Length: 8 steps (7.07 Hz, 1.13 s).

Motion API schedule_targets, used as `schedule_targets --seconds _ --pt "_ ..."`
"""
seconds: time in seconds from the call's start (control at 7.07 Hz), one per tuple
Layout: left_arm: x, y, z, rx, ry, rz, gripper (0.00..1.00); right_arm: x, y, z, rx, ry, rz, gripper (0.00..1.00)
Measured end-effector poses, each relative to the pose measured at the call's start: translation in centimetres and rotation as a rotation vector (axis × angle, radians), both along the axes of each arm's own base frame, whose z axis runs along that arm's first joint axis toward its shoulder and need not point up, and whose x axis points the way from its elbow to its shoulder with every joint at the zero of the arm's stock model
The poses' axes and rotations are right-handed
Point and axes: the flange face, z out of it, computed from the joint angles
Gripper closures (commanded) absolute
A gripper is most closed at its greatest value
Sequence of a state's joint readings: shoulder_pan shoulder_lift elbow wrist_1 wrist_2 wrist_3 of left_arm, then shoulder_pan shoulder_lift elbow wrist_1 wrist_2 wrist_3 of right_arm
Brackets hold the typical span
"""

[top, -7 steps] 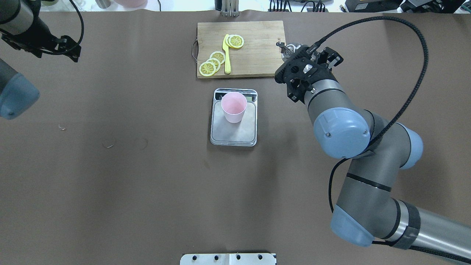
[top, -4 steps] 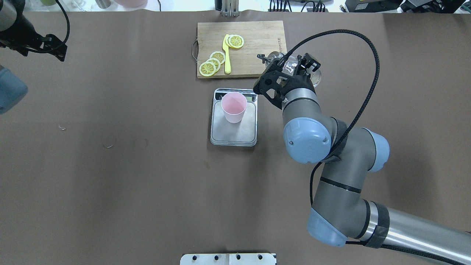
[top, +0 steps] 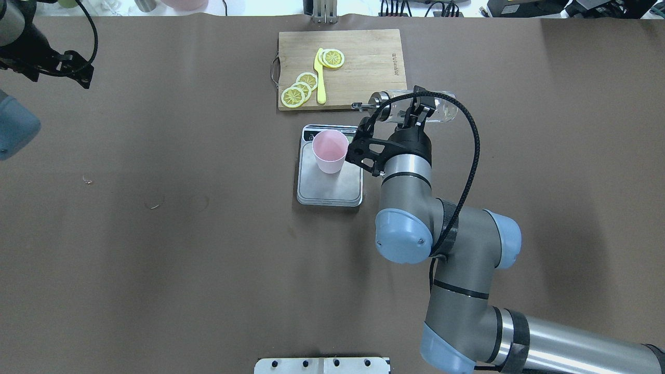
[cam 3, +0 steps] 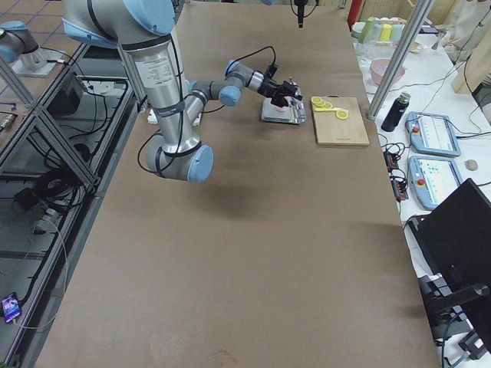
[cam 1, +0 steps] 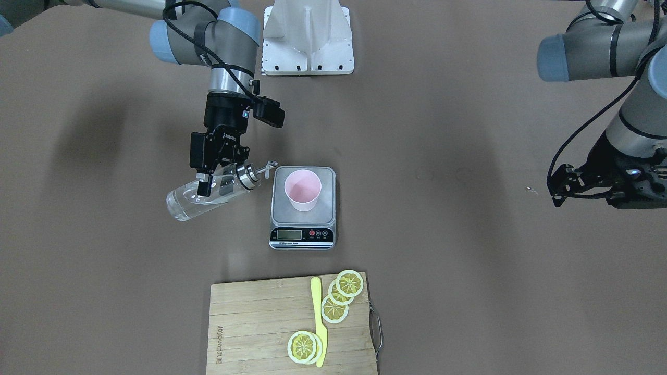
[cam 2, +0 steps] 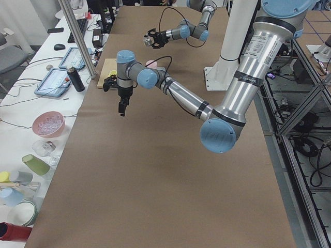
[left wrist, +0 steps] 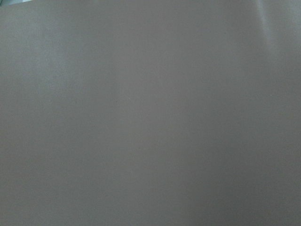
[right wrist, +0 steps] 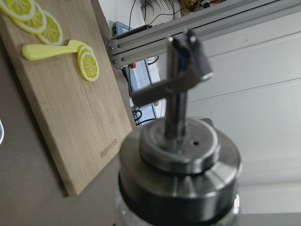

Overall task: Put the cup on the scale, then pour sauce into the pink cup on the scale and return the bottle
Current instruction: 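Tilt the bottle spout over the pink cup with the right gripper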

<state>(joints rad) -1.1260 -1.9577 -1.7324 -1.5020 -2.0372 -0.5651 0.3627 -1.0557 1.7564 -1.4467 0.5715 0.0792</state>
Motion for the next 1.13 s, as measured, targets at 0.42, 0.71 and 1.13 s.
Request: schedule_targets --seconds 0.42,0.71,1.13 --pt "0.2 -0.5 0.9 -0.015 -0.007 0.001 0.01 -1.8 1.3 1.2 0.058 0.149 0.038 1.00" --pt "0.5 -1.0 2.0 -0.017 -0.008 0.001 0.01 -2.7 1.2 2.4 0.068 0.194 0.051 1.00" --pt "0.6 -1.3 2.3 -0.017 -0.009 0.001 0.01 -3.3 0.9 2.8 0.094 0.302 0.056 1.00"
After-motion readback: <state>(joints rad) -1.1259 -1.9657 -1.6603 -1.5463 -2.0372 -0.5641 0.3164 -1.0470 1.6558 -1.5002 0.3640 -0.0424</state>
